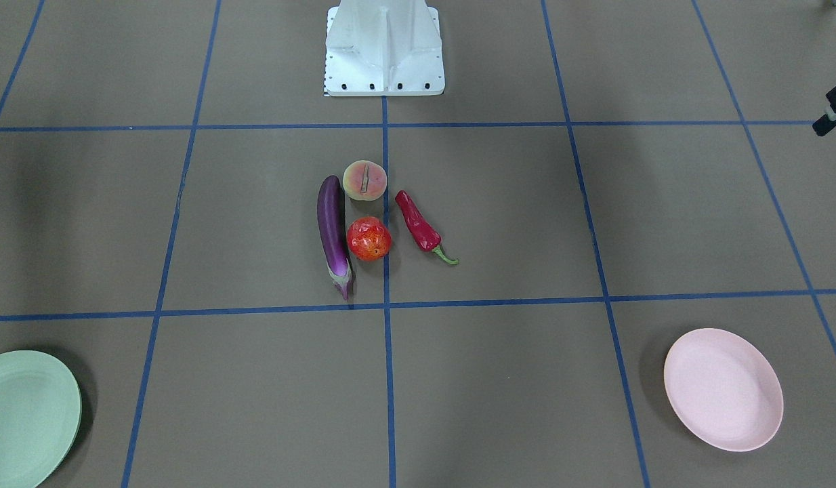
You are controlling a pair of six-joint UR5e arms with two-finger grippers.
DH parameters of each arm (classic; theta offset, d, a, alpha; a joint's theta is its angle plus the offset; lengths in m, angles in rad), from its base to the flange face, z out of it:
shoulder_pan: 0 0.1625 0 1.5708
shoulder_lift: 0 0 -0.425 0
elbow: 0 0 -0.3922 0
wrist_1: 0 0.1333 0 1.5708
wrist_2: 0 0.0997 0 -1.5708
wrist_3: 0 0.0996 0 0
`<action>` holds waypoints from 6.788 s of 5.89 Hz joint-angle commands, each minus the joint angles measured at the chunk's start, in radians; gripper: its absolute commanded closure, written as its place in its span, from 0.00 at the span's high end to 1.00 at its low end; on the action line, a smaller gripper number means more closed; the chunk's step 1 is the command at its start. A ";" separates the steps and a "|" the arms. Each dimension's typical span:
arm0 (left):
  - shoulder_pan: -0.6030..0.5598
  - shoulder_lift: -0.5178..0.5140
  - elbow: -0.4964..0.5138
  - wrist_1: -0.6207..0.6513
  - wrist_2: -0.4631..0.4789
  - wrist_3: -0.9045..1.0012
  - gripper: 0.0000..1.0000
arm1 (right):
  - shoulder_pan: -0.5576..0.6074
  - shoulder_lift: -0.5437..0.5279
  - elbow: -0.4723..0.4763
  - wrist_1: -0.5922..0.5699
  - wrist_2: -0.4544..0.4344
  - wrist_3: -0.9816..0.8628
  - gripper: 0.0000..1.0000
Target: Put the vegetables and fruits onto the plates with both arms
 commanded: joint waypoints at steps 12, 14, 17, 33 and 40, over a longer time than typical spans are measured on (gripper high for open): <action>0.730 -0.908 0.856 -0.153 0.376 -1.145 0.91 | -0.204 -0.057 0.044 0.167 0.150 0.268 1.00; 0.705 -0.913 0.842 -0.153 0.364 -1.145 0.00 | -0.221 -0.056 0.044 0.167 0.147 0.268 1.00; 0.597 -0.914 0.729 -0.127 0.264 -1.145 0.00 | -0.281 -0.037 0.043 0.167 0.136 0.288 1.00; 0.119 -0.808 1.354 -0.493 0.338 -0.384 1.00 | -0.904 0.541 -0.195 0.403 -0.485 1.308 1.00; 0.124 -0.802 1.316 -0.516 0.335 -0.450 1.00 | -0.906 0.624 -0.327 0.406 -0.567 1.311 0.57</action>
